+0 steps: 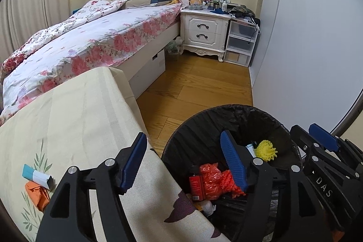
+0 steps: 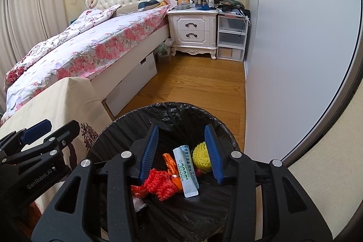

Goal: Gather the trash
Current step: 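Move both open tools back over the bed toward the remaining items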

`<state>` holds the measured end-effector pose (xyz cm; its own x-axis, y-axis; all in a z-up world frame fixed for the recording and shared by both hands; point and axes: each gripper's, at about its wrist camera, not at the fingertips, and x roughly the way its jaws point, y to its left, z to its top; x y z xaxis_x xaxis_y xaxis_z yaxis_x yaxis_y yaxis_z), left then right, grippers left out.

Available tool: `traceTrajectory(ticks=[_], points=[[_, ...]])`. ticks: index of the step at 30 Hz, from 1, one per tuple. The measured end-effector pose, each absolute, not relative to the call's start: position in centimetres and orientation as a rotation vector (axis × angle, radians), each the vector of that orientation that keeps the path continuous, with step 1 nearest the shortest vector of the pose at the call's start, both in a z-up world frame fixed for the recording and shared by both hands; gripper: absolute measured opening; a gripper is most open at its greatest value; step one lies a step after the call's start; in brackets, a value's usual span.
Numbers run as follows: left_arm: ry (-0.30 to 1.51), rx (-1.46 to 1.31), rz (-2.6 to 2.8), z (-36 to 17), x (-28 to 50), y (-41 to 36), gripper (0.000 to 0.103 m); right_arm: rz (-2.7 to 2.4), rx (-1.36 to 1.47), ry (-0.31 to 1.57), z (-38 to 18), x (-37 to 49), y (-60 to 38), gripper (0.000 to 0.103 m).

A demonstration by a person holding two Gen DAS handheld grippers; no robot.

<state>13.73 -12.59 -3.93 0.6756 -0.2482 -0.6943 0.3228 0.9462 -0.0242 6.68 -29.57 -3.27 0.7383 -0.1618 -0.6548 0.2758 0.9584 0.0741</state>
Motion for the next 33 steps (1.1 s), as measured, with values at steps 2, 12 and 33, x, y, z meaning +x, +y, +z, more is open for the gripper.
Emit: traceTrajectory(ticks=[2, 12, 33], points=[[0.767, 0.1, -0.309, -3.9, 13.5, -12.0, 0.066, -0.233, 0.166, 0.698, -3.1, 6.6, -29.1, 0.046], [0.794, 0.066, -0.214, -3.6, 12.4, -7.6, 0.066, -0.137, 0.134, 0.729, -2.8, 6.3, -25.5, 0.05], [0.879, -0.02, 0.02, -4.9, 9.4, 3.5, 0.066, 0.145, 0.024, 0.853, -3.5, 5.7, -13.1, 0.056]])
